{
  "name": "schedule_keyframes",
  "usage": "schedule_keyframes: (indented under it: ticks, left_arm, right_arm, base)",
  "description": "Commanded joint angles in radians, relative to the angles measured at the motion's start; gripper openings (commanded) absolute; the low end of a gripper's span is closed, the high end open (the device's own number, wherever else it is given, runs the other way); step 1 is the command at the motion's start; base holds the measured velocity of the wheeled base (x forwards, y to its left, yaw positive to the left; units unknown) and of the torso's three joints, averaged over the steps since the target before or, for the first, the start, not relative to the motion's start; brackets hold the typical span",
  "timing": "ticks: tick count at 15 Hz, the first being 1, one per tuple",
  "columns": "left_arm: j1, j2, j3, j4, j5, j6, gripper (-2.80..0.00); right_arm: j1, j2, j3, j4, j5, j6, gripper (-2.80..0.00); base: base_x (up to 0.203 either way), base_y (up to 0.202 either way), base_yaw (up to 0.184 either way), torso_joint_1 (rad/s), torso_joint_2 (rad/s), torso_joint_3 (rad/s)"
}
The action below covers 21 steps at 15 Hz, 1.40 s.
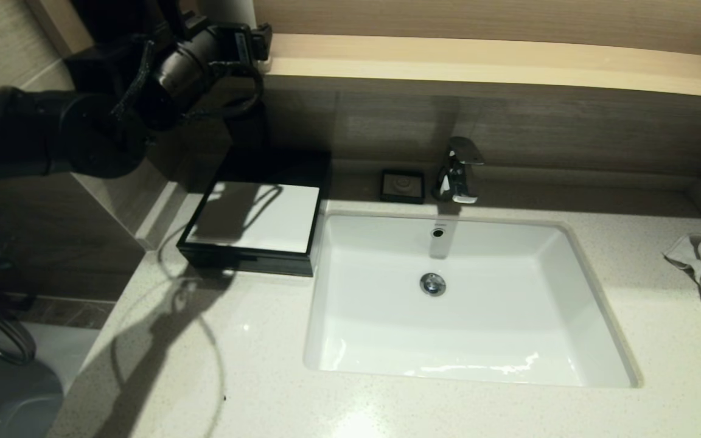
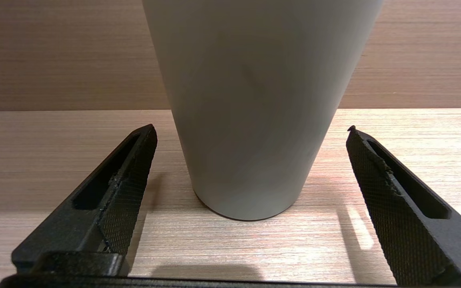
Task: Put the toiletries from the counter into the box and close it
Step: Pick up the cup
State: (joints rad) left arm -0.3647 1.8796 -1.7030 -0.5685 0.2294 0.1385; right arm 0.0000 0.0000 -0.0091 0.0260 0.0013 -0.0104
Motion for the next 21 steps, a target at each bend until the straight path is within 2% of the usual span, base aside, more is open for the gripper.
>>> schedule_keyframes:
  ticks: [1,7,8,21]
  left_arm:
    - [0.000,0.007,-0.001,-0.003,0.012,0.001,0.00]
    - [0.000,0.007,-0.003,-0.002,0.019,0.001,0.00]
    - [0.001,0.007,-0.004,-0.002,0.021,0.001,-2.80]
    - [0.001,-0.017,-0.029,0.015,0.021,0.000,-2.80]
  right_arm:
    - [0.000,0.000,0.000,0.000,0.000,0.000,-2.80]
    - [0.000,0.000,0.000,0.000,0.000,0.000,-2.80]
    - [0.000,0.000,0.000,0.000,0.000,0.000,-2.80]
    - [0.000,0.000,0.000,0.000,0.000,0.000,-2.80]
  base:
    - [0.000,0.000,0.000,0.000,0.00,0.000]
    - [0.000,0.000,0.000,0.000,0.00,0.000]
    - [0.000,0.000,0.000,0.000,0.00,0.000]
    - [0.000,0.000,0.000,0.000,0.00,0.000]
